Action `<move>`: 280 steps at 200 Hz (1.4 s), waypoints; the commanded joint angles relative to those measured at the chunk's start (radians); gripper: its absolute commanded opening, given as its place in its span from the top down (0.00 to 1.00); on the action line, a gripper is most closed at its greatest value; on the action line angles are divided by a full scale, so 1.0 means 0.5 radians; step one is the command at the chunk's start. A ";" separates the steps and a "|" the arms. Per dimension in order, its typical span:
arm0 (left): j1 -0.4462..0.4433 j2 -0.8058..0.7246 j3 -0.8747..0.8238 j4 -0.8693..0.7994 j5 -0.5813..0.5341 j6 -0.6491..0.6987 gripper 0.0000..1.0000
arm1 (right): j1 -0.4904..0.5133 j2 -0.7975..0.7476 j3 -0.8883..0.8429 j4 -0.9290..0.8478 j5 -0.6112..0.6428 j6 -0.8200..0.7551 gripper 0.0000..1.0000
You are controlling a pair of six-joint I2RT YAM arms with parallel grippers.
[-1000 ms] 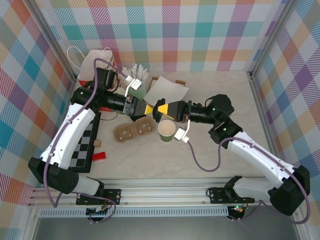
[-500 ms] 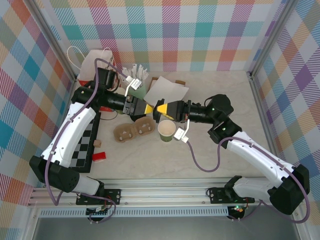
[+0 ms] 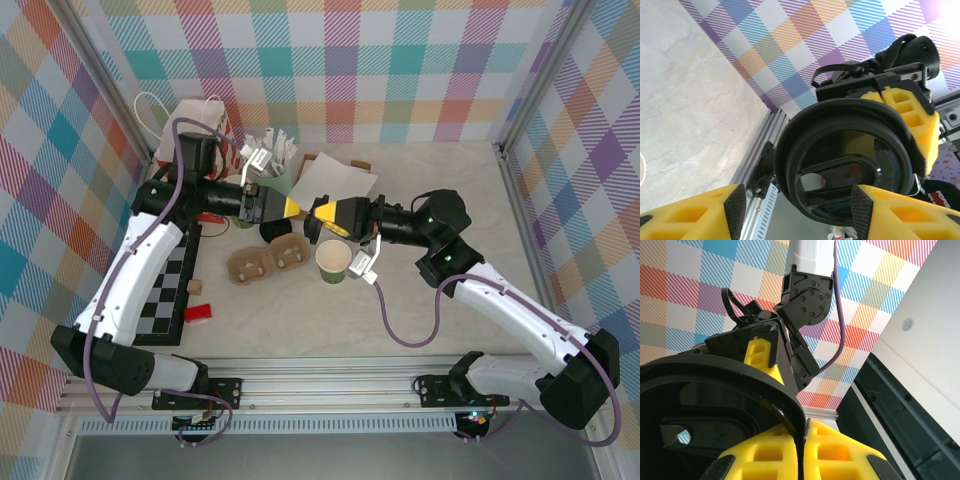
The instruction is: Pack the takeout coffee
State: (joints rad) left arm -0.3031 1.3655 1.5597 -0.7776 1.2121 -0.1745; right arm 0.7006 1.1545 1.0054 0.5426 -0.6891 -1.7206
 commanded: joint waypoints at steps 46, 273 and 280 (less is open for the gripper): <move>-0.046 -0.121 -0.153 0.189 0.018 -0.272 0.40 | 0.019 0.038 0.072 0.280 -0.027 0.270 1.00; -0.181 -0.151 -0.236 0.419 0.147 -0.338 0.79 | 0.065 0.112 0.079 0.435 0.084 0.222 1.00; -0.182 -0.148 -0.233 0.412 0.145 -0.330 0.80 | 0.065 0.109 0.076 0.431 0.086 0.221 1.00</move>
State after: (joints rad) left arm -0.3721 1.3102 1.4422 -0.5636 1.2480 -0.3733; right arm 0.7277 1.2106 1.0218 0.7181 -0.6693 -1.6115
